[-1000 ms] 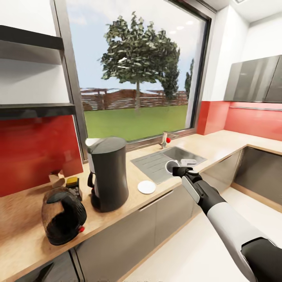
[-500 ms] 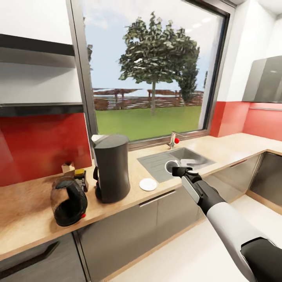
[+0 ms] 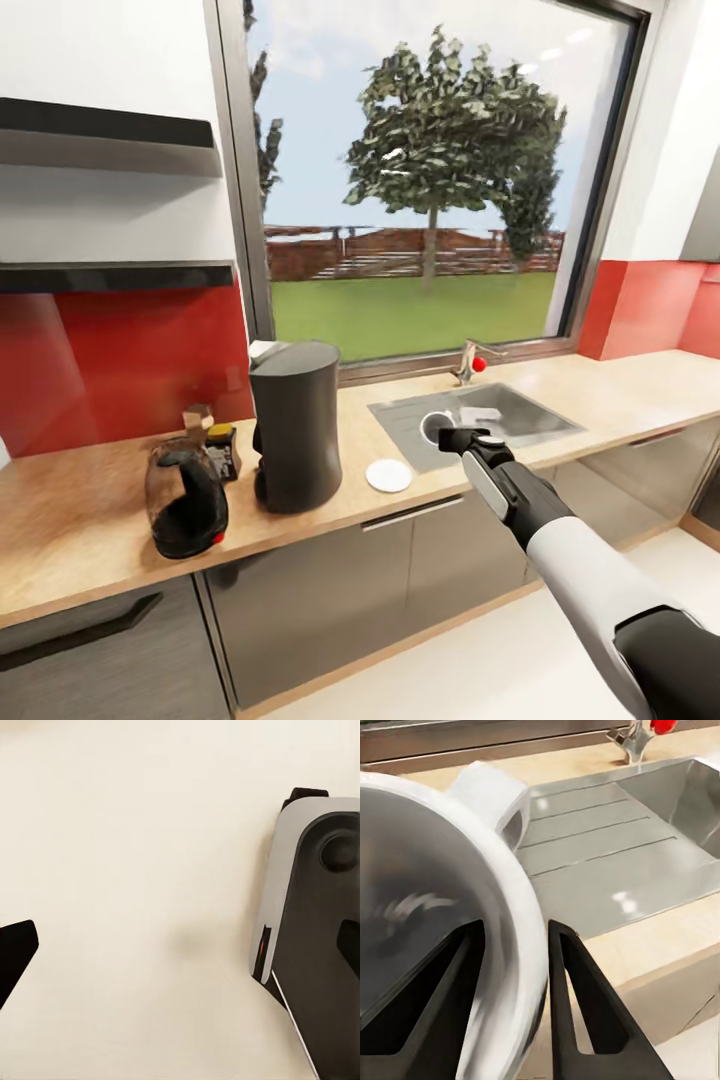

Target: Set up a coffee station on the kitchen countertop: keep the coffee maker on the countertop, move the bottle of coffee from the kitchen shelf to the counter next to the coffee maker, place a paper coffee filter on top of the coffee maker, put the saucer next to the coffee maker with the coffee cup on the saucer, and place the electric kettle next to the coffee maker.

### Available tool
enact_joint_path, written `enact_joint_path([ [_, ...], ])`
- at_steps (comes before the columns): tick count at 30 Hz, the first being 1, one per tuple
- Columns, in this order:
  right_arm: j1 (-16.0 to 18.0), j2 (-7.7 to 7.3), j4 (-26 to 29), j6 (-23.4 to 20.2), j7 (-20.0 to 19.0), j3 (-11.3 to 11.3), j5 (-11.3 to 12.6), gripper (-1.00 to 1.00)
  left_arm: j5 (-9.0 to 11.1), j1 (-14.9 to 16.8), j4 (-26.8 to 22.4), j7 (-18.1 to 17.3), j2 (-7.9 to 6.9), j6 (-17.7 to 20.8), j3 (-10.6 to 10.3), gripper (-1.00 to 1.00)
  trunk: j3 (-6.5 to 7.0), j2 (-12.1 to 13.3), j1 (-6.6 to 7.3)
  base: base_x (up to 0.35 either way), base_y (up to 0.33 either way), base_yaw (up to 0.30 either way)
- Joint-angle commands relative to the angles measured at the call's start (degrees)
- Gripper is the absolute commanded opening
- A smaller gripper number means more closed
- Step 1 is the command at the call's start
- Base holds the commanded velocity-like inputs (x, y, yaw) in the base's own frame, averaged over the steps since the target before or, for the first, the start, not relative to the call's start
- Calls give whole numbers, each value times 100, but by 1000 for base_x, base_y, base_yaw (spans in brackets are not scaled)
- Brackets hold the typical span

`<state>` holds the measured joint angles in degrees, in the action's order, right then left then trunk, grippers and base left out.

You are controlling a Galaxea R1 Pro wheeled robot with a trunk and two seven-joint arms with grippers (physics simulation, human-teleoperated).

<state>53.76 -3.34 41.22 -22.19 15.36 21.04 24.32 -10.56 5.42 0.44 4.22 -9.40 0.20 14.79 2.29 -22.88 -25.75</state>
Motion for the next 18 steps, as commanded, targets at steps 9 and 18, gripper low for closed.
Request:
enact_joint_path([
  [9, 4, 68, 40, -1255, 46, 43, 103, -100, -91, 3, 17, -16, -2, 8, 8, 100, -2, -4, -3, 46, -3, 7],
  [18, 5, 71, 37, -1947, 51, 26, 124, -100, -96, -6, 17, -18, -9, 7, -3, 100, -2, -4, -3, 1, 0, 0],
])
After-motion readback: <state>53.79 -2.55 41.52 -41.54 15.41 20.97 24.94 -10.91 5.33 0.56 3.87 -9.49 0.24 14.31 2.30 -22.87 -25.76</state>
